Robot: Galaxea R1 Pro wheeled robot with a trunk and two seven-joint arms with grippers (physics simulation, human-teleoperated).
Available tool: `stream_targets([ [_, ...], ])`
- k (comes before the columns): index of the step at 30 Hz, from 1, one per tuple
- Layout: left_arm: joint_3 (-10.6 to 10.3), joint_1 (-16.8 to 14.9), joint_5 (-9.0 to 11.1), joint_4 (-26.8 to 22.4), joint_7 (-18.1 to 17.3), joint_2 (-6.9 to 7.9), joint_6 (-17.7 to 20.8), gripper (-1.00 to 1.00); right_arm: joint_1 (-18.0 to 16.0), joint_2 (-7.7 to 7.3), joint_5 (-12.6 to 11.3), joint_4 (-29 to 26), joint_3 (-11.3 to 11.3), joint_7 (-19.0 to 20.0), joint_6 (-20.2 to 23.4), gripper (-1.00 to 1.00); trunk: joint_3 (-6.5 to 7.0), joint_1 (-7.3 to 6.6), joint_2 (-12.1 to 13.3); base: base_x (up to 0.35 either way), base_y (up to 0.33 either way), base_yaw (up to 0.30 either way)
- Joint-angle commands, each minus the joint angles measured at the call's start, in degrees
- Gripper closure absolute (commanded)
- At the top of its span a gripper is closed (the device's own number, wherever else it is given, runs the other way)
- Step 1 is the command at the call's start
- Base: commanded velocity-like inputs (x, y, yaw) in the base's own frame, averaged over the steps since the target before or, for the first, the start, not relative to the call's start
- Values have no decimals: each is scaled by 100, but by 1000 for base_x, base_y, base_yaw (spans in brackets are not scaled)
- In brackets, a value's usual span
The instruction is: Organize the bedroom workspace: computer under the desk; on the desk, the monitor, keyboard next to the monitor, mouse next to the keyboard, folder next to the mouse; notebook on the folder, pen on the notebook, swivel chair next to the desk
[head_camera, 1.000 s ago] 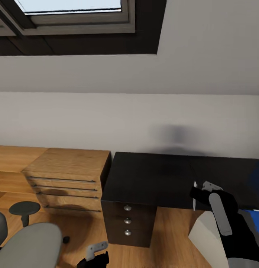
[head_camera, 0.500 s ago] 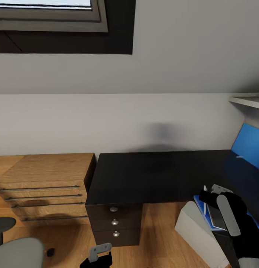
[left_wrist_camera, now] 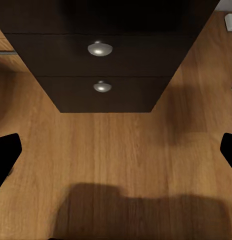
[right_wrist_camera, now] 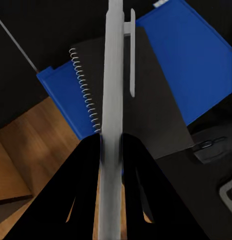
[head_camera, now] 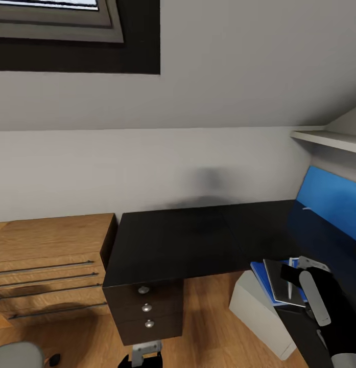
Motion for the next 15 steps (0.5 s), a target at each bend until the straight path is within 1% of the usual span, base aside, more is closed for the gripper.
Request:
stream_targets([
  [1,-21,-6,10,-10,46,4,33,-100,-5,0,-58,-3,0,-47,-1,100,-9,2,-8,0,0,-15],
  [5,-45,-6,17,-10,66,4,37,-100,-5,6,-16,1,-1,-54,-50,100,-9,2,-8,0,0,-6],
  [15,-47,-7,37,35,69,-3,46,-100,-5,15,-24,-34,-5,-59,-60,100,-9,2,-8,0,0,0],
])
